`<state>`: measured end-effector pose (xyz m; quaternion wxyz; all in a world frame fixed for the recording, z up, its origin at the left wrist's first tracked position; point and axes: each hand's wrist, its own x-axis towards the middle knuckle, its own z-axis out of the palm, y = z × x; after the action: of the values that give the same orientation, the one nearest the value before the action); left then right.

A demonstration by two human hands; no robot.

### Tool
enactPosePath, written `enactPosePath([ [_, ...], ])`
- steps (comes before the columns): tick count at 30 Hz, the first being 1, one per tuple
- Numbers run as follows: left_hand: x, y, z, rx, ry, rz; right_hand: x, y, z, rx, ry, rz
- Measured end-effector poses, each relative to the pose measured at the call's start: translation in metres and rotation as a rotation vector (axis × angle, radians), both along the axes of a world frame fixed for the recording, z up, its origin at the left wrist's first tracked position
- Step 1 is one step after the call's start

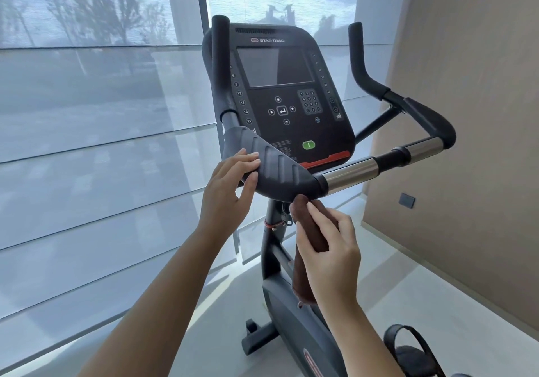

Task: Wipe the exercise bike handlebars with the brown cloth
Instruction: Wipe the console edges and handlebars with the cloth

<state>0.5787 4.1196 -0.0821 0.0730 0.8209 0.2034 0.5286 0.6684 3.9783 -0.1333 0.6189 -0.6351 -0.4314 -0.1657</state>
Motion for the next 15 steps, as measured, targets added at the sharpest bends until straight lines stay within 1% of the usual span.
enactPosePath([
  [6,-0.004,0.002,0.002,-0.001,0.007,-0.039,-0.019,0.012,-0.001,0.047,0.059,-0.03],
  [11,-0.006,0.006,0.002,-0.001,0.017,-0.073,-0.04,0.031,0.001,0.053,0.008,-0.011],
  [15,-0.011,0.009,0.003,0.011,0.063,-0.103,-0.054,0.043,0.004,0.11,0.065,-0.039],
])
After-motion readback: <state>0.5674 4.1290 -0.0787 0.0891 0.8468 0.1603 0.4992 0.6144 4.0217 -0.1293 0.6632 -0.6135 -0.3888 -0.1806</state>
